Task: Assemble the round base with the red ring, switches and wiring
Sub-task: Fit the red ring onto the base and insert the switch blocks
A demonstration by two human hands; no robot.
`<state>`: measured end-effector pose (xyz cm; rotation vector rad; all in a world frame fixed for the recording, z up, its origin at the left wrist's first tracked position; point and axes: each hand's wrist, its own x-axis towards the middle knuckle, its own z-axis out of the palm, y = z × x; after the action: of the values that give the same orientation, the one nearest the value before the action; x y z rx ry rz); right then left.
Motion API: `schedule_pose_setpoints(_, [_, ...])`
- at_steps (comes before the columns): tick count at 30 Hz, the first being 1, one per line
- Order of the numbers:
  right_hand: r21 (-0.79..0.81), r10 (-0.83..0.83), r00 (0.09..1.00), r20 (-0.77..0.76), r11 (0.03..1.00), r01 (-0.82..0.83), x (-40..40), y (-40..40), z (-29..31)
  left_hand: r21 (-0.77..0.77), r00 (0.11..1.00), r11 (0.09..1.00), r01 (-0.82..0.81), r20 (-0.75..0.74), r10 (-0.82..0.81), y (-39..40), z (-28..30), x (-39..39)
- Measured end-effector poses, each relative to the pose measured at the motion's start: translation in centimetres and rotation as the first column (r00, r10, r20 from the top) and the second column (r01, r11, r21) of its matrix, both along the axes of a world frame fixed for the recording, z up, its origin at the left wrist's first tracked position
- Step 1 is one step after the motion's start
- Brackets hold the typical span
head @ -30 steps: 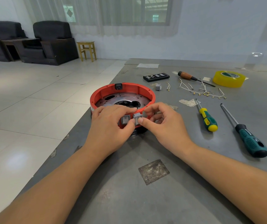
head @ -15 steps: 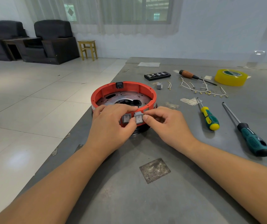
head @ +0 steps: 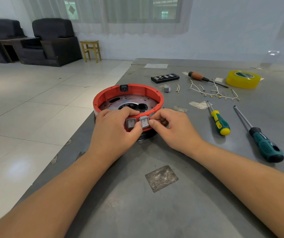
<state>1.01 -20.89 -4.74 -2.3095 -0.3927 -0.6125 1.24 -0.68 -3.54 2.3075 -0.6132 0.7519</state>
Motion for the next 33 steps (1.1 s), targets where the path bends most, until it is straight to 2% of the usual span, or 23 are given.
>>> schedule_pose_setpoints(18, [-0.046,-0.038,0.999,0.009,0.998,0.039,-0.4,0.9,0.3,-0.028,0.999,1.0,-0.008,0.037,0.009,-0.1,0.0,-0.1])
schedule_pose_setpoints(26, [-0.036,-0.118,0.979,0.165,0.991,0.125,-0.9,0.3,0.3,-0.013,0.998,0.998,0.055,0.026,-0.055,0.6,-0.3,0.5])
schedule_pose_setpoints(29, [-0.142,-0.121,0.985,0.126,0.98,0.139,-0.6,-0.6,0.2,-0.005,0.995,0.995,0.104,0.003,-0.104,1.3,-0.4,0.9])
schedule_pose_setpoints(33, [-0.143,-0.064,0.993,0.095,0.987,0.077,-0.2,-1.0,0.2,0.009,0.987,0.988,0.153,-0.055,-0.152,2.3,-0.4,1.6])
